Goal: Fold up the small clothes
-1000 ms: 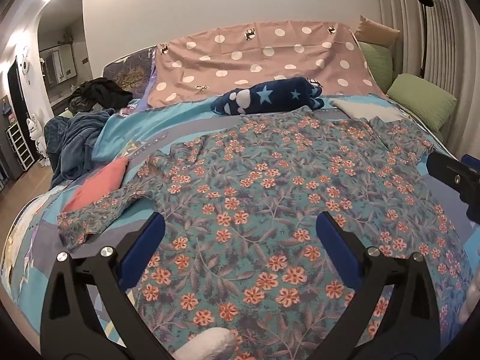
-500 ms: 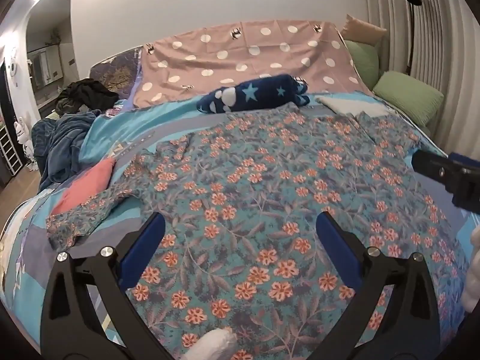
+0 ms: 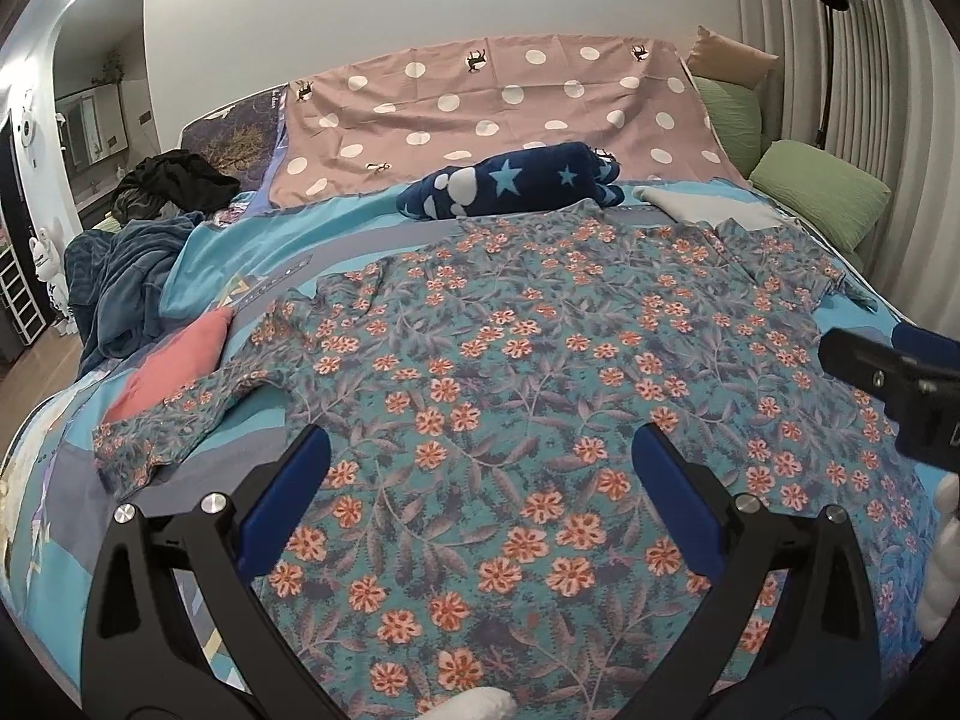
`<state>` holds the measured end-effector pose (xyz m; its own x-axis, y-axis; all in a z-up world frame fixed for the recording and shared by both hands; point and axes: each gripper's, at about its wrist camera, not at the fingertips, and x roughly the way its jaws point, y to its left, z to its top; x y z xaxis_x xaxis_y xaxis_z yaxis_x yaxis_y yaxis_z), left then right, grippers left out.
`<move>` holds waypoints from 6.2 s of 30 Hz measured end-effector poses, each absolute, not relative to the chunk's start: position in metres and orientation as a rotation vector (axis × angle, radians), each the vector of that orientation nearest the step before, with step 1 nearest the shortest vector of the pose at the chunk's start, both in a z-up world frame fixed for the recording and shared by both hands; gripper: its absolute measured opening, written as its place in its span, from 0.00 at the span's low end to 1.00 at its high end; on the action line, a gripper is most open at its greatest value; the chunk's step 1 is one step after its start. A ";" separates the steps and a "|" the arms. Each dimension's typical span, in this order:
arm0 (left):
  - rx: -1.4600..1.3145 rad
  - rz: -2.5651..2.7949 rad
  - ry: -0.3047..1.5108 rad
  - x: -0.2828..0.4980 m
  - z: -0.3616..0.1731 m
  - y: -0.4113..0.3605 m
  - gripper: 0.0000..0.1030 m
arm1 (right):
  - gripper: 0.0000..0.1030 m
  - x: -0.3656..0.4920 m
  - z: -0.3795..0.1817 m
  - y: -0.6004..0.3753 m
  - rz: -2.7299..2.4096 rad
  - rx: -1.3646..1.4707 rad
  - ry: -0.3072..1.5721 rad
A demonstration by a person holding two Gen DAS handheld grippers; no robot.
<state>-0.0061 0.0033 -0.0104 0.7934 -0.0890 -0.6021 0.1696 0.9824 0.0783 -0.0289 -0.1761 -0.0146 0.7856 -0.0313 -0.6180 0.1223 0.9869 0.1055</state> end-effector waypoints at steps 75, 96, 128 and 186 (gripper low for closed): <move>-0.151 -0.179 0.771 0.005 -0.040 0.073 0.98 | 0.99 -0.018 -0.034 -0.130 -0.031 0.064 0.773; -1.203 0.179 0.743 0.062 -0.159 0.393 0.33 | 0.99 0.004 -0.046 -0.128 -0.071 0.034 0.816; -0.555 -0.143 0.446 0.148 0.043 0.208 0.02 | 0.99 0.006 -0.048 -0.163 -0.105 0.116 0.801; -0.221 0.132 0.911 0.138 -0.081 0.159 0.74 | 0.22 0.173 -0.060 -0.265 -0.089 0.312 0.952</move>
